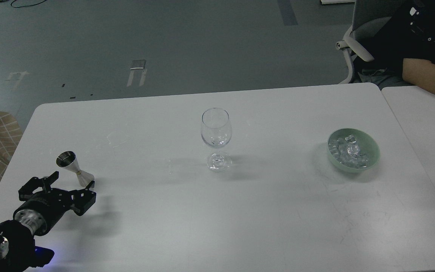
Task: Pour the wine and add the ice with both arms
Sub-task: 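Advance the open left gripper around the metal jigger, then close the left gripper on the jigger and hold it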
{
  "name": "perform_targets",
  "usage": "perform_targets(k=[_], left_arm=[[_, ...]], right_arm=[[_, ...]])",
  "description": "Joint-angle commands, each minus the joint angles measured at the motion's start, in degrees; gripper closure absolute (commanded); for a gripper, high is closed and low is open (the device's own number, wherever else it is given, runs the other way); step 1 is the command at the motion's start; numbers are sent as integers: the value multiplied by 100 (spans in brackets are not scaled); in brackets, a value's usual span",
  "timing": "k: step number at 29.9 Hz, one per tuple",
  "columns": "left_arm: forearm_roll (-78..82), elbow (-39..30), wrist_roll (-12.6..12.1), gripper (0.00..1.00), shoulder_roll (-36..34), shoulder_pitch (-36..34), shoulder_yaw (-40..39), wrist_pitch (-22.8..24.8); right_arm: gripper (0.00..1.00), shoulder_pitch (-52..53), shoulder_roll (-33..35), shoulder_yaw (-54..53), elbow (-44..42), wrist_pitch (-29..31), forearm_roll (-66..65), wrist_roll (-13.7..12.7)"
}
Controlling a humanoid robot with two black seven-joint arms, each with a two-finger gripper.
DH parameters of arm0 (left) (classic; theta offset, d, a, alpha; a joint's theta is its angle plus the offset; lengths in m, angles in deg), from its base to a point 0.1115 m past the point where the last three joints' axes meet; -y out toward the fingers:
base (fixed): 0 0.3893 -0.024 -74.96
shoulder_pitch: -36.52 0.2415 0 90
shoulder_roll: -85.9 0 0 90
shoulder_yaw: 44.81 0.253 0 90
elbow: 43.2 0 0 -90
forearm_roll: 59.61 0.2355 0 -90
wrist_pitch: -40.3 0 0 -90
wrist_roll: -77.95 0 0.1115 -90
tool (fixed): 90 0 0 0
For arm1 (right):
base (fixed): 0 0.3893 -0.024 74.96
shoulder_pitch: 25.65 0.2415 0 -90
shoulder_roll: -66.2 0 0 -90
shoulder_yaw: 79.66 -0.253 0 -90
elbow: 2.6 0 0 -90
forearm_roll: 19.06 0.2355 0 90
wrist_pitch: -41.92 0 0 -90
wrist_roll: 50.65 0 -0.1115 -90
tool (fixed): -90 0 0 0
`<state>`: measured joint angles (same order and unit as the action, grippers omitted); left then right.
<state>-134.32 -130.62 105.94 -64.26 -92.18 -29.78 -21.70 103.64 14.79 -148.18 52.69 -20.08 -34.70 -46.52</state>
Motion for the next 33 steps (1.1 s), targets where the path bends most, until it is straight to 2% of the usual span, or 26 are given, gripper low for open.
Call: perform_targets(k=[1,33], left_arm=[[0,120,0,1,40,20,-43,0],[-36,902,0,1,628,91,-448,0]], right_arm=[[0,0,-1,6,0,0,0,0],[0,-27,-1,6,-9,0,0,0]])
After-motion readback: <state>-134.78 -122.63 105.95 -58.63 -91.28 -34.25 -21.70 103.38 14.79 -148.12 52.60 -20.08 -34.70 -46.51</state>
